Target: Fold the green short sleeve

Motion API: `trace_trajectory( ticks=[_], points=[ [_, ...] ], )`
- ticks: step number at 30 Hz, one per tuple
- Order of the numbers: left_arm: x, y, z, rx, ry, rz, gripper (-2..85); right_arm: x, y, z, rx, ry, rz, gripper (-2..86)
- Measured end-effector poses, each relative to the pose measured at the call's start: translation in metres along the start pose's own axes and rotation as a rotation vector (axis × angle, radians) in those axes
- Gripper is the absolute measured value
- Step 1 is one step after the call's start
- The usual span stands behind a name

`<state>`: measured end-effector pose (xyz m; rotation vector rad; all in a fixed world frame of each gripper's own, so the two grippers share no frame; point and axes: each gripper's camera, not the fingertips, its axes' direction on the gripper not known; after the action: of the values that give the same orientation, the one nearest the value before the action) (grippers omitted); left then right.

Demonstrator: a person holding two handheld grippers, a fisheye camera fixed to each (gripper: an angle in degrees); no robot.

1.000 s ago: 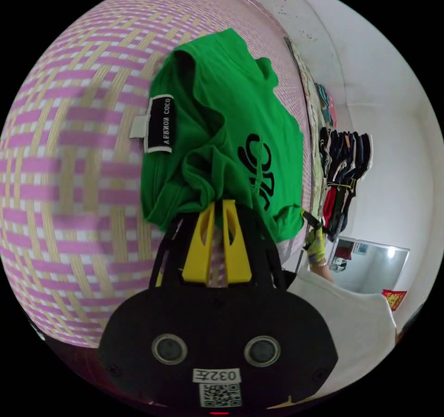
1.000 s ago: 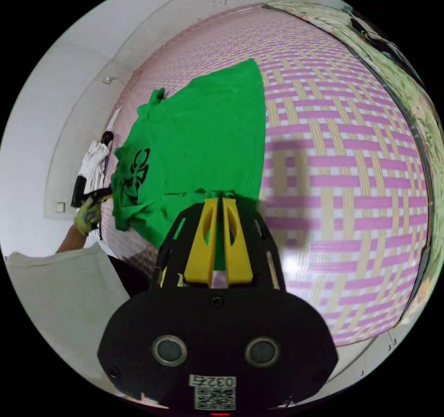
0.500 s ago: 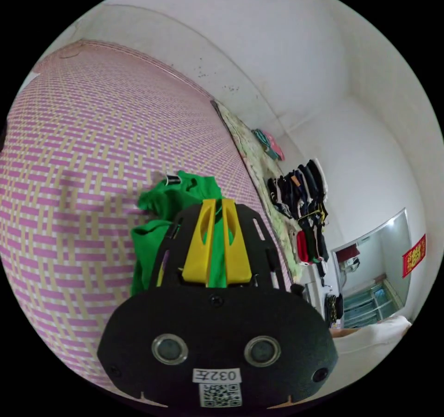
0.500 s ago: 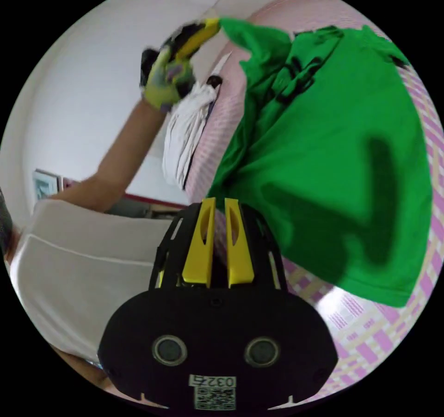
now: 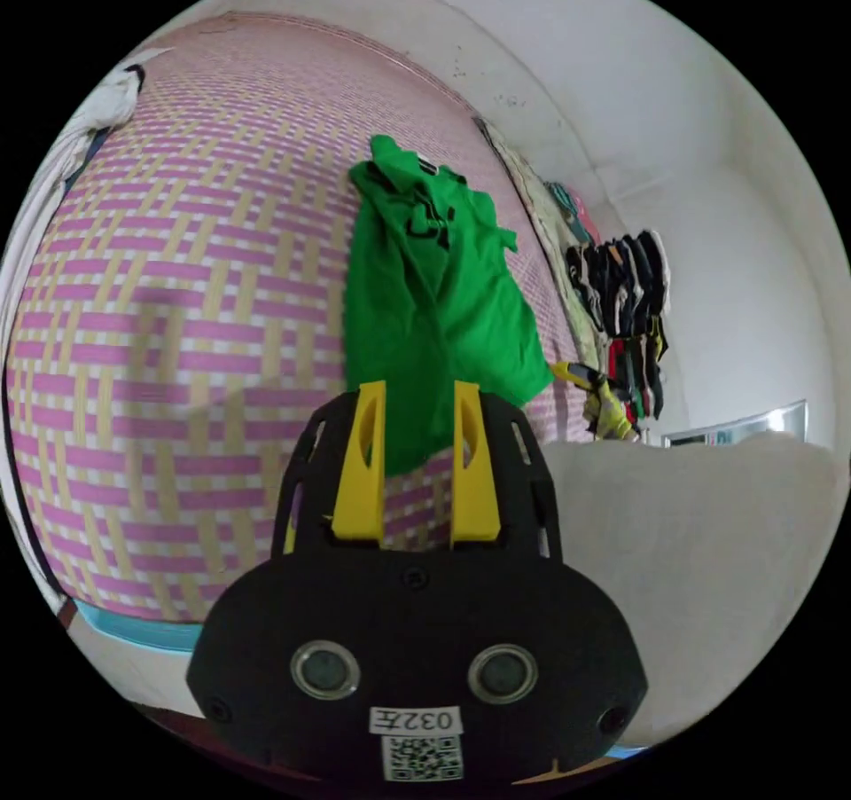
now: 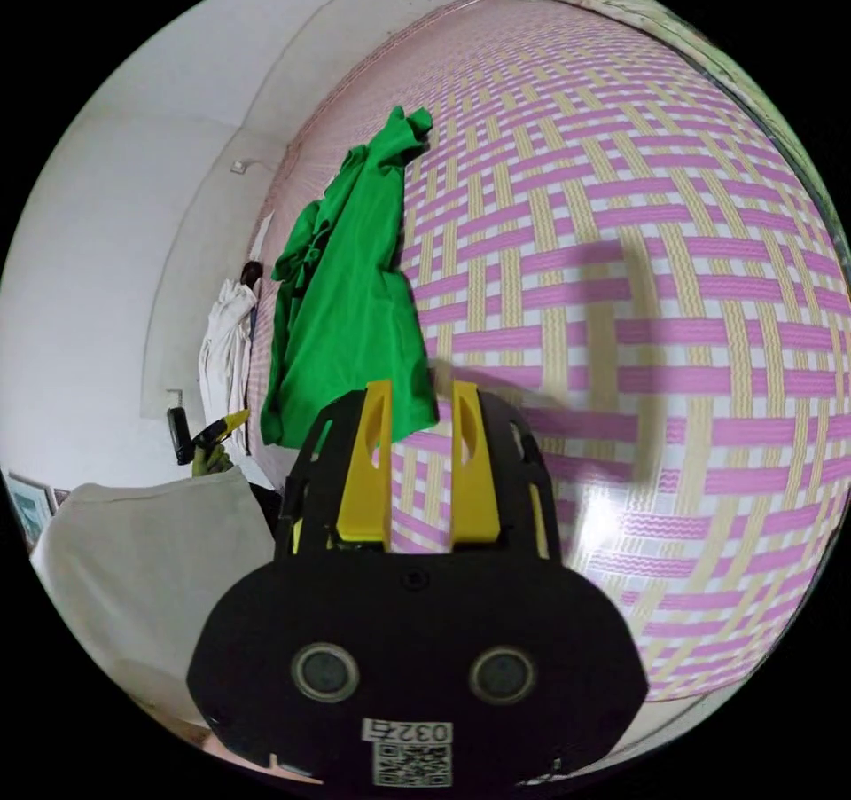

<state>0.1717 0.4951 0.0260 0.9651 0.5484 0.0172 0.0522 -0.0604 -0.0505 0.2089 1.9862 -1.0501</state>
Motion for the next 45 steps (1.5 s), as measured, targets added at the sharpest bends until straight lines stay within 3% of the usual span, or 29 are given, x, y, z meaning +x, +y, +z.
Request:
trace_trajectory(
  ticks=[7, 10, 12, 15, 17, 19, 21, 23, 27, 33, 36, 40, 43, 45],
  points=[
    [0.076, -0.032, 0.072, -0.187, -0.295, 0.150, 8.0, 0.002, -0.028, 0.026, -0.117, -0.035, -0.097, 9.9],
    [0.071, -0.042, 0.062, -0.172, -0.403, 0.112, 3.0, -0.003, -0.027, 0.036, -0.167, -0.001, -0.151, 9.2],
    [0.054, -0.046, 0.043, -0.138, -0.357, 0.067, 0.0, 0.001, -0.024, 0.040, -0.184, 0.006, -0.160, 7.3],
    [0.004, -0.043, -0.003, -0.049, -0.145, -0.020, -0.8, 0.016, -0.018, 0.052, -0.225, 0.002, -0.163, 2.1],
    [-0.049, -0.020, -0.065, 0.170, 0.128, -0.060, -1.0, 0.032, -0.012, 0.053, -0.200, -0.044, -0.139, 0.7],
    [-0.103, 0.010, -0.111, 0.331, 0.270, -0.153, -1.1, 0.044, -0.009, 0.052, -0.168, -0.080, -0.118, 0.2],
    [-0.164, 0.046, -0.141, 0.410, 0.276, -0.344, -1.2, 0.057, -0.006, 0.052, -0.145, -0.116, -0.097, 0.0],
    [-0.226, 0.071, -0.141, 0.286, 0.254, -0.479, -1.1, 0.069, -0.004, 0.057, -0.149, -0.155, -0.089, -0.1],
    [-0.253, 0.087, -0.134, 0.205, 0.238, -0.504, 2.3, 0.080, -0.004, 0.073, -0.191, -0.135, -0.097, 0.4],
    [-0.267, 0.103, -0.143, 0.331, 0.297, -0.525, 10.2, 0.104, -0.004, 0.079, -0.170, -0.179, -0.096, 6.5],
    [-0.240, 0.081, -0.144, 0.245, 0.180, -0.440, 12.4, 0.117, -0.005, 0.086, -0.189, -0.175, -0.091, 8.0],
    [-0.176, 0.034, -0.125, 0.093, -0.120, -0.274, 13.1, 0.130, -0.006, 0.095, -0.188, -0.163, -0.092, 7.9],
    [-0.160, 0.014, -0.109, 0.024, -0.373, -0.298, 10.1, 0.142, -0.008, 0.101, -0.194, -0.151, -0.095, 7.5],
    [-0.168, 0.022, -0.118, 0.071, -0.450, -0.366, 6.7, 0.150, -0.009, 0.102, -0.199, -0.146, -0.098, 7.4]
  ],
)
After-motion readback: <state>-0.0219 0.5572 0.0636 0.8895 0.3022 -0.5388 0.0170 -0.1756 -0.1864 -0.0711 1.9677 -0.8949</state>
